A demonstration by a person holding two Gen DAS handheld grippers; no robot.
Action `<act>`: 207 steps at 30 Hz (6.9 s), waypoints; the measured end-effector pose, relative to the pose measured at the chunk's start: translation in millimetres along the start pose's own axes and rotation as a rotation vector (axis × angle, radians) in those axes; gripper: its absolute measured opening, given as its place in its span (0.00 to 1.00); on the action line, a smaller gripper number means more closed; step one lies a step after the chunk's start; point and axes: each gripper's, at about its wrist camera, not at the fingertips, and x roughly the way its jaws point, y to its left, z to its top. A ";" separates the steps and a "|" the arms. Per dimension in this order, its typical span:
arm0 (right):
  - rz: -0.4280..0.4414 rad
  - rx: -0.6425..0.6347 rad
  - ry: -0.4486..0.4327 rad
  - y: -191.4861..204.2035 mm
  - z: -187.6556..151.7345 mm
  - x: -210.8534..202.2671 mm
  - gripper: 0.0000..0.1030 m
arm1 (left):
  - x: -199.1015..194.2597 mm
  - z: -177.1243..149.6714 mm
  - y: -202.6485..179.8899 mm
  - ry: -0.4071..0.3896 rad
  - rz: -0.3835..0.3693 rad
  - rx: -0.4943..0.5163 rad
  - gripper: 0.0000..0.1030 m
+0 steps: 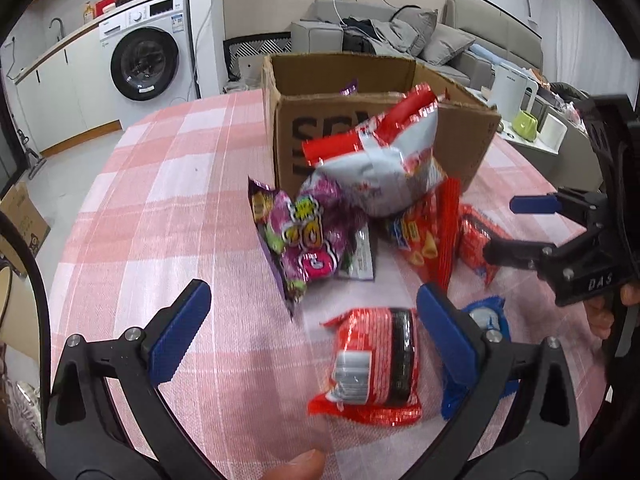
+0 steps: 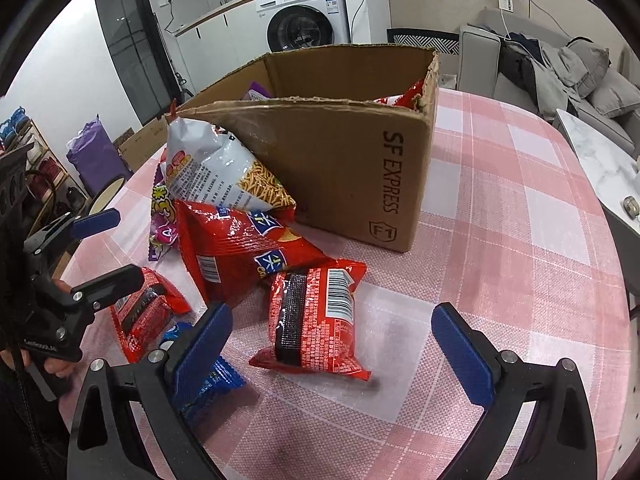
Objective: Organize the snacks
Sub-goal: 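Move both grippers back toward the red biscuit packs on the table, then grasp the red biscuit pack with the left gripper while the right gripper grasps another red pack, then carry the red pack with the left gripper while the right gripper carries its red pack over the box, then open both grippers to drop the red packs into the box, then move both grippers back toward the snacks left on the table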
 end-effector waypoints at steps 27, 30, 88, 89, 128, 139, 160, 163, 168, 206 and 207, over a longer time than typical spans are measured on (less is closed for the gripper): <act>0.031 -0.073 0.067 15.0 -8.5 17.2 0.55 | 13.8 -34.2 -27.0 0.128 -0.058 0.109 0.71; 0.038 -0.075 0.066 17.2 -11.4 15.3 0.50 | 13.9 -35.3 -26.6 0.118 -0.077 0.112 0.56; 0.107 0.046 -0.342 -4.0 13.8 -111.3 0.38 | -77.0 32.1 2.4 -0.187 -0.050 -0.025 0.40; 0.109 0.048 -0.348 -3.5 14.7 -112.0 0.38 | -77.5 35.6 2.4 -0.193 -0.049 -0.025 0.40; 0.108 0.079 -0.357 -6.9 73.8 -80.6 0.38 | -22.3 130.8 -10.2 -0.231 -0.038 -0.007 0.40; 0.114 0.073 -0.351 -9.1 87.0 -69.9 0.38 | -2.8 144.8 -16.0 -0.214 -0.045 -0.005 0.40; 0.110 0.108 -0.301 -21.4 106.3 -37.1 0.38 | 49.8 164.6 -25.7 -0.162 -0.031 0.008 0.40; 0.101 0.101 -0.298 -20.8 107.5 -36.4 0.38 | 51.6 165.8 -26.0 -0.162 -0.024 0.014 0.41; 0.090 0.093 -0.303 -22.4 105.8 -41.9 0.44 | 45.6 164.3 -23.9 -0.166 -0.019 0.008 0.53; 0.075 0.107 -0.230 -7.0 31.0 -59.2 1.00 | -26.7 57.9 7.1 -0.146 0.005 -0.034 1.00; 0.075 0.102 -0.226 -6.0 30.6 -58.0 1.00 | -27.0 57.5 6.7 -0.147 0.006 -0.034 1.00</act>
